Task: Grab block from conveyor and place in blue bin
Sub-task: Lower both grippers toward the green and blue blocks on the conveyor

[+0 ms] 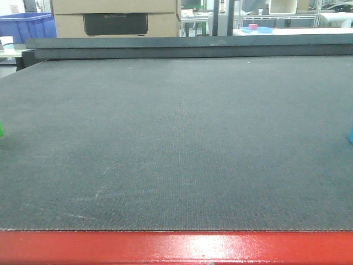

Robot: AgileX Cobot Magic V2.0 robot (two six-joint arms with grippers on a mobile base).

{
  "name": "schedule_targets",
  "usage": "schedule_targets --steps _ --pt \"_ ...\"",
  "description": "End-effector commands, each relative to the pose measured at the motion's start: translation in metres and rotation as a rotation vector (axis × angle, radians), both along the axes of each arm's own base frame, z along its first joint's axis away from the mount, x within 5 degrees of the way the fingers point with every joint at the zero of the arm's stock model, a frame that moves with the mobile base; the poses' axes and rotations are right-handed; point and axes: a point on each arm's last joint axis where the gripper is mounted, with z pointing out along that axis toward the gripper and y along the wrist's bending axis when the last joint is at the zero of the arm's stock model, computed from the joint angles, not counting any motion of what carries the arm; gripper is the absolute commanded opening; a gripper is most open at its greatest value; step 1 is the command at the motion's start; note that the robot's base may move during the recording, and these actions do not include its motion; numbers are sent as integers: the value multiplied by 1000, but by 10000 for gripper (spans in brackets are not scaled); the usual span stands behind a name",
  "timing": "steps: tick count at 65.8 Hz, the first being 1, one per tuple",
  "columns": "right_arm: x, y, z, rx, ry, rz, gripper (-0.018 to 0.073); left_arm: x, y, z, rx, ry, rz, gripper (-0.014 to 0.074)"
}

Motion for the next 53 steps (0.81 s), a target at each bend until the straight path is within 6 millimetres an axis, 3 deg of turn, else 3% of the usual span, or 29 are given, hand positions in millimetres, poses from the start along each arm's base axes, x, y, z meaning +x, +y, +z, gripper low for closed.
schedule_targets --steps 1,53 --pt "0 0 2 -2 -21 -7 -162 -1 0 2 -10 -22 6 -111" --pt "-1 -1 7 3 -79 -8 -162 -1 0 4 -9 -43 6 -111"
